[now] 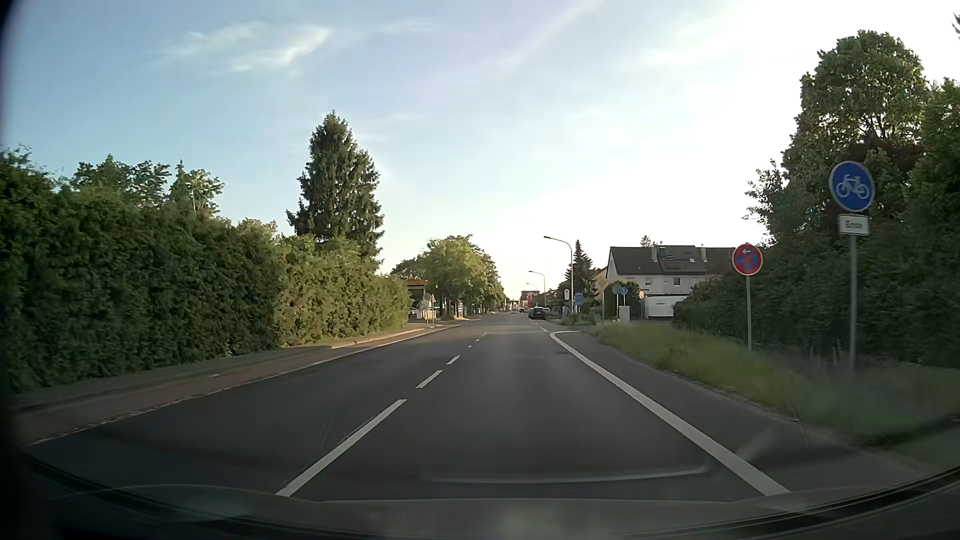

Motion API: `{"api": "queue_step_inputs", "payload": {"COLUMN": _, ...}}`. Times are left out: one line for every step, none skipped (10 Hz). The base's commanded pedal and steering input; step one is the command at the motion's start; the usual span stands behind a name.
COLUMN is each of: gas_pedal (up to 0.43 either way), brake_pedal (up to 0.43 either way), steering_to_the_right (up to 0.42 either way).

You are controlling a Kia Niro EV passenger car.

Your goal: Follow the waypoints while adhering to traffic rules and regulations

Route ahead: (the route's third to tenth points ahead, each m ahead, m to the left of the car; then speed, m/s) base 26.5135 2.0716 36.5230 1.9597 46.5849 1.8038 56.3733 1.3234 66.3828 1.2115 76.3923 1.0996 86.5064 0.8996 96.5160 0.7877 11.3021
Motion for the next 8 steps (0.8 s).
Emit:
{"api": "queue_step_inputs", "payload": {"gas_pedal": 0.059, "brake_pedal": 0.03, "steering_to_the_right": 0.003}}
{"api": "queue_step_inputs", "payload": {"gas_pedal": 0.059, "brake_pedal": 0.03, "steering_to_the_right": 0.004}}
{"api": "queue_step_inputs", "payload": {"gas_pedal": 0.059, "brake_pedal": 0.03, "steering_to_the_right": 0.003}}
{"api": "queue_step_inputs", "payload": {"gas_pedal": 0.059, "brake_pedal": 0.037, "steering_to_the_right": 0.003}}
{"api": "queue_step_inputs", "payload": {"gas_pedal": 0.059, "brake_pedal": 0.03, "steering_to_the_right": 0.003}}
{"api": "queue_step_inputs", "payload": {"gas_pedal": 0.059, "brake_pedal": 0.03, "steering_to_the_right": 0.003}}
{"api": "queue_step_inputs", "payload": {"gas_pedal": 0.059, "brake_pedal": 0.037, "steering_to_the_right": 0.003}}
{"api": "queue_step_inputs", "payload": {"gas_pedal": 0.059, "brake_pedal": 0.03, "steering_to_the_right": 0.002}}
